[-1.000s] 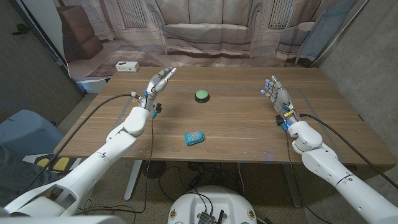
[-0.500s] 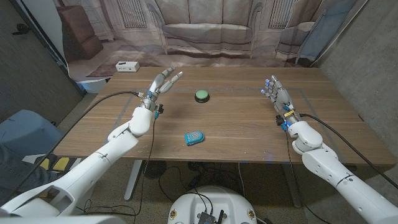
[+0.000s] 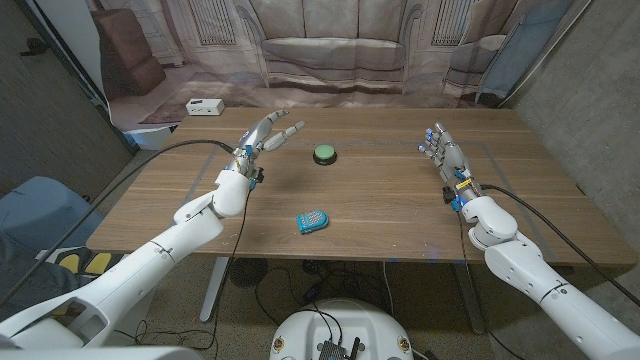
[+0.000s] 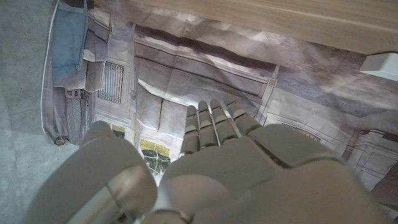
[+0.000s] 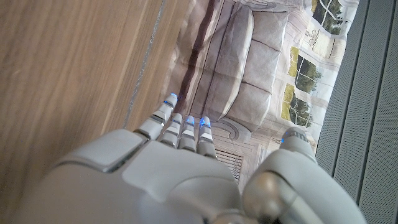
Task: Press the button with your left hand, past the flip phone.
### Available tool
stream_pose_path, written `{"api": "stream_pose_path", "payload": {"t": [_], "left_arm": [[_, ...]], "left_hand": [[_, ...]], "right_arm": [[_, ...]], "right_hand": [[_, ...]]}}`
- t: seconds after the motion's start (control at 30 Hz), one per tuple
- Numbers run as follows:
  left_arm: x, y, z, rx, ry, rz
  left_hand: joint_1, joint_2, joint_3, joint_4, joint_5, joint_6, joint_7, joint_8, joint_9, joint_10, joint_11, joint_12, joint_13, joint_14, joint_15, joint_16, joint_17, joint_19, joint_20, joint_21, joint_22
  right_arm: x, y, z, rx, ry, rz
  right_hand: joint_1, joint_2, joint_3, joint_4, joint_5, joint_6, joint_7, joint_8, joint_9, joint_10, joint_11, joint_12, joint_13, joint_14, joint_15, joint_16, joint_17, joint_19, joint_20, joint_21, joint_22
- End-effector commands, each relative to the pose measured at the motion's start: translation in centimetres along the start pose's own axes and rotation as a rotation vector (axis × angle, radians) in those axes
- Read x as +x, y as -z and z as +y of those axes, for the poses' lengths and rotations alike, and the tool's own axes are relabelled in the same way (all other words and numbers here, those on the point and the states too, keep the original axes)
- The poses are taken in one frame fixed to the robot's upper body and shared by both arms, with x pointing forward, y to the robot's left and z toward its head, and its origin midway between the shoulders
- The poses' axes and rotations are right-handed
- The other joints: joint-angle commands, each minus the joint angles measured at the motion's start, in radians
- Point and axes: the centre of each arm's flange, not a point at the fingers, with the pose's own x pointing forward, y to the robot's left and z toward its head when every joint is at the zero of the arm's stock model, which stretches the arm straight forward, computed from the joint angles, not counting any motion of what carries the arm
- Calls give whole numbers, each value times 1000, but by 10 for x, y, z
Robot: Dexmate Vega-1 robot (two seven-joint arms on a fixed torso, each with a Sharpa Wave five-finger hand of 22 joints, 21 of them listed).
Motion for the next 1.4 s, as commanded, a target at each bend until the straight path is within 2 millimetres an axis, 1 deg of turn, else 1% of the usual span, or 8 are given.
{"api": "stream_pose_path", "payload": {"t": [0.03, 0.37, 0.6, 0.77, 0.9, 1.0, 1.4], "left_arm": [[7, -4, 1, 222, 70, 56], [14, -11, 2, 282, 117, 66], [25, -13, 2, 294, 197, 75], [34, -17, 1, 318, 238, 78], [40, -19, 0, 327, 270, 79], [43, -21, -2, 344, 291, 80], [56, -27, -12, 390, 353, 71]], "left_hand": [[10, 3, 1, -8, 6, 15, 1, 7, 3, 14, 1, 5, 3, 12, -2, 0, 5, 8, 4, -5, 3], [11, 4, 0, -9, 6, 26, 2, 6, 3, 25, 0, 6, 3, 19, 0, -1, 5, 8, 6, -10, 3], [10, 6, -1, -8, 6, 25, 3, 0, 4, 17, 4, -1, 3, 8, 1, -10, 5, -6, 15, -20, 4], [9, 6, -2, -8, 5, 25, 1, -2, 4, 15, 5, -3, 3, 5, 2, -12, 5, -12, 15, -24, 4], [8, 6, -4, -8, 5, 29, 10, -3, 4, 12, 11, -6, 3, 3, 5, -14, 5, -12, 10, -27, 4], [7, 6, -4, -8, 4, 30, 9, -4, 4, 12, 11, -7, 3, 1, 7, -16, 5, -13, 4, -29, 4], [6, 8, -6, -7, 3, 34, 9, -6, 4, 18, 10, -8, 3, 6, 6, -16, 5, -11, 2, -32, 4]], "right_arm": [[-7, 2, 1, 4, 3, 5], [-10, 2, -1, 3, 4, 6], [-10, 1, -1, -2, 3, 8], [-10, 2, -2, 1, 4, 7], [-9, 3, -2, 4, 8, 8], [-10, 4, -2, 8, 11, 7], [-10, 6, -4, 15, 14, 8]], "right_hand": [[4, 4, 2, -5, -1, 8, -1, 5, 6, 9, -3, 4, 5, 8, -3, 3, 4, 10, -4, -2, 4], [5, 4, 0, -6, -3, 9, -1, 5, 6, 10, -3, 3, 5, 9, -1, 2, 5, 11, -4, -6, 5], [5, 6, 0, -6, -3, 9, -1, 4, 6, 11, -3, 2, 5, 10, -1, 2, 5, 12, -3, -8, 5], [5, 6, 0, -7, -3, 9, -1, 4, 6, 11, -3, 2, 5, 10, -1, 2, 5, 12, -2, -9, 5], [5, 7, 0, -7, -4, 9, -1, 4, 6, 11, -2, 2, 5, 11, -1, 2, 5, 13, -2, -10, 5], [5, 7, 0, -7, -4, 9, -1, 4, 6, 12, -2, 2, 5, 12, 1, 2, 5, 14, -1, -11, 5], [6, 8, -1, -8, -5, 11, -1, 4, 6, 14, -2, 2, 5, 14, 0, 2, 5, 16, 0, -14, 5]]}}
